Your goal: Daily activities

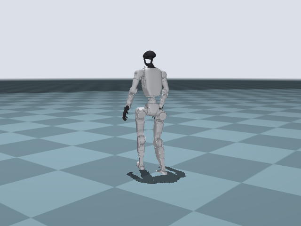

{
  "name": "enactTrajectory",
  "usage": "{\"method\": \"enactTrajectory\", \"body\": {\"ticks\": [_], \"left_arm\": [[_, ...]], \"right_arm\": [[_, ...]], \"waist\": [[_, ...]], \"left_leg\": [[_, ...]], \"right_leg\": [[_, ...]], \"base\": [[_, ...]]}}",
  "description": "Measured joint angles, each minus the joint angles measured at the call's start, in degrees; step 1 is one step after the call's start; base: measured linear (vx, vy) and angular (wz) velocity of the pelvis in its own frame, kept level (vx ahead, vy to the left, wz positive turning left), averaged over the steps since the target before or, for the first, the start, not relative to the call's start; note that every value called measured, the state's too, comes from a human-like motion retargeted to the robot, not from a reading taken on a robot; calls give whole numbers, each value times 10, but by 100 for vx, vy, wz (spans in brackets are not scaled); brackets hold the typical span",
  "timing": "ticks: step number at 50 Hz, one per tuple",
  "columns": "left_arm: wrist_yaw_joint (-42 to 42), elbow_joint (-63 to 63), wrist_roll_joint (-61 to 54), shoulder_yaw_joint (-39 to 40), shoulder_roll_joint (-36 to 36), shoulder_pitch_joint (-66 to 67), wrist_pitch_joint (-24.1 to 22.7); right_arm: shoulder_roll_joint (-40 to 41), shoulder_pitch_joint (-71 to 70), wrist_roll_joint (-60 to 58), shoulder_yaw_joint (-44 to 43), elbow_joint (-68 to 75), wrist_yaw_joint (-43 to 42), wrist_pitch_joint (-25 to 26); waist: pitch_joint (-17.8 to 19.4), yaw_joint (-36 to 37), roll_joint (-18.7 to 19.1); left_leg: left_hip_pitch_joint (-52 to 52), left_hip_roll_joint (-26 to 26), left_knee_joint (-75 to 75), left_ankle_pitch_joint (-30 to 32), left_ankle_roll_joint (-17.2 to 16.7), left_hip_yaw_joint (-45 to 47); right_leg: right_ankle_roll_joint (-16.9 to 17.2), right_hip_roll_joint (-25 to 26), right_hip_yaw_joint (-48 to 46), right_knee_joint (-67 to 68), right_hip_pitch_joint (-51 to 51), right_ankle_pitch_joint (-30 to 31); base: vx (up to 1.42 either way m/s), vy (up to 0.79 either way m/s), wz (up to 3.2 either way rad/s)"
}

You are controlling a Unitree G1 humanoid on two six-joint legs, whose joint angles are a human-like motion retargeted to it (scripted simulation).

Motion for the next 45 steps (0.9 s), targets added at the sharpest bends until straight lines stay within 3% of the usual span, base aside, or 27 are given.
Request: {"method": "enactTrajectory", "body": {"ticks": [5, 10, 15, 20, 26, 30, 32, 35, 38, 43, 45], "left_arm": [[-25, 77, -17, 40, 8, 21, 27], [-42, 121, -40, 93, 31, 52, 42], [-56, 145, -51, 135, 47, 74, 48], [-70, 155, -59, 153, 43, 82, 43], [-98, 153, -67, 124, 18, 75, 39], [-117, 144, -66, 80, -5, 63, 46], [-119, 138, -66, 61, -13, 58, 49], [-114, 130, -67, 38, -22, 56, 52], [-109, 123, -68, 21, -29, 59, 50], [-105, 112, -74, -5, -33, 62, 42], [-101, 111, -74, -13, -34, 69, 40]], "right_arm": [[17, 4, 21, -15, 65, 38, 15], [40, 11, 42, -31, 94, 75, 18], [57, 8, 71, -41, 100, 98, 15], [66, 0, 104, -40, 105, 113, 16], [59, -7, 142, -42, 111, 140, 28], [44, -13, 158, -51, 102, 164, 39], [40, -19, 160, -53, 93, 169, 41], [40, -29, 160, -53, 82, 166, 42], [39, -35, 158, -47, 74, 159, 42], [36, -43, 163, -41, 72, 148, 43], [39, -36, 164, -40, 73, 143, 42]], "waist": [[-11, -9, 3], [-24, -27, 2], [-42, -52, 8], [-54, -57, 16], [-47, -34, 26], [-5, -51, 18], [15, -72, 7], [32, -106, 4], [37, -135, 16], [35, -156, 58], [30, -160, 55]], "left_leg": [[16, 85, 89, -95, 43, 219], [71, 190, 134, -151, 61, 406], [130, 254, 107, -134, 50, 580], [159, 250, 53, -83, 33, 668], [160, 202, 25, -80, 43, 603], [180, 125, 25, -107, 66, 491], [196, 80, 13, -109, 74, 430], [222, 36, -19, -99, 78, 340], [248, 25, -51, -87, 73, 260], [260, 57, -63, -85, 54, 162], [263, 56, -66, -83, 51, 139]], "right_leg": [[18, -60, -119, -77, 7, 35], [33, -99, -240, -134, 35, 61], [41, -121, -364, -159, 73, 82], [42, -137, -459, -151, 108, 92], [-10, -202, -513, -19, 132, 91], [-33, -275, -384, 180, 81, 75], [-28, -275, -304, 242, 44, 58], [-17, -231, -219, 260, -3, 32], [-10, -167, -166, 202, -40, 33], [4, -48, -98, 9, -65, 103], [13, -29, -67, -32, -75, 122]], "base": [[-21, 17, 211], [-11, 24, 201], [-5, 35, 206], [7, 44, 194], [19, 46, 190], [25, 38, 287], [27, 26, 307], [28, 16, 284], [25, 10, 248], [18, 6, 190], [10, 3, 132]]}}
